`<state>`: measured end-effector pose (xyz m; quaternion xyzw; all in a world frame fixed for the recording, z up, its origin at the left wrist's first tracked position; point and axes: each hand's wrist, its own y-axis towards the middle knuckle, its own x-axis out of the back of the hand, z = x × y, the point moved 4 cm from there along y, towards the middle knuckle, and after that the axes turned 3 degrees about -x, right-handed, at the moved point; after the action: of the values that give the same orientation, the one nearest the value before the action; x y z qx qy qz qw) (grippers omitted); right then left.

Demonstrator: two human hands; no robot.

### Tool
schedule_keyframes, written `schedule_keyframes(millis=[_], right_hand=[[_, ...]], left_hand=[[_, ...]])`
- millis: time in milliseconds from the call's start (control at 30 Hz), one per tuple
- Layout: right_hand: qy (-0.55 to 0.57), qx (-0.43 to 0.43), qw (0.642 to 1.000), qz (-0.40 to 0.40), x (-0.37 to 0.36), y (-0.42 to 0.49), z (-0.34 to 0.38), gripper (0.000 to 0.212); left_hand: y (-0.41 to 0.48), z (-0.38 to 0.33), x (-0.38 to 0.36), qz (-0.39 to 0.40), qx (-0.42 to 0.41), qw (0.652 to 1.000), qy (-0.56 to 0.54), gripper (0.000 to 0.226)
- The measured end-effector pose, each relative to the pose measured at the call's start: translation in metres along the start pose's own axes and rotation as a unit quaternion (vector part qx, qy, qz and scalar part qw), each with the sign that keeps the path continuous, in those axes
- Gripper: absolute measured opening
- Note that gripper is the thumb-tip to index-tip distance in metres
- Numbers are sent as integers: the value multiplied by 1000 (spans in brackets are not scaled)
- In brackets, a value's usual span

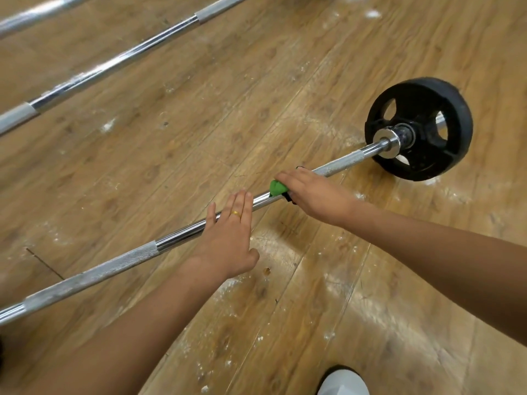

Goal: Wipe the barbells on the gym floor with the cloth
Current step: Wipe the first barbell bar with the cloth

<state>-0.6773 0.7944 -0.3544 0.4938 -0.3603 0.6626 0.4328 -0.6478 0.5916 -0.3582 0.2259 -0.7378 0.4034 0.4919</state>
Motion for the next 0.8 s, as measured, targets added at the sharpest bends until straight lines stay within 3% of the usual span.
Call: schedule_keyframes(millis=[200, 267, 400, 633, 800], right_hand=[[26, -119, 992, -35, 17, 1, -14, 39], [35, -103, 993, -51, 15, 3, -5, 35], [14, -25, 1000, 2, 1, 9, 13, 40], [29, -150, 988, -20, 28, -10, -38, 32], [39, -100, 994, -16, 10, -17, -2, 39]], left_hand=[[-1, 3, 3, -9, -3, 999, 35, 106], [1, 3, 4, -10, -3, 999, 39, 106], [3, 7, 4, -7, -4, 999, 41, 107], [1, 4, 3, -20, -2, 1000, -3, 107], [-9, -6, -2, -19, -1, 1000, -3, 107]])
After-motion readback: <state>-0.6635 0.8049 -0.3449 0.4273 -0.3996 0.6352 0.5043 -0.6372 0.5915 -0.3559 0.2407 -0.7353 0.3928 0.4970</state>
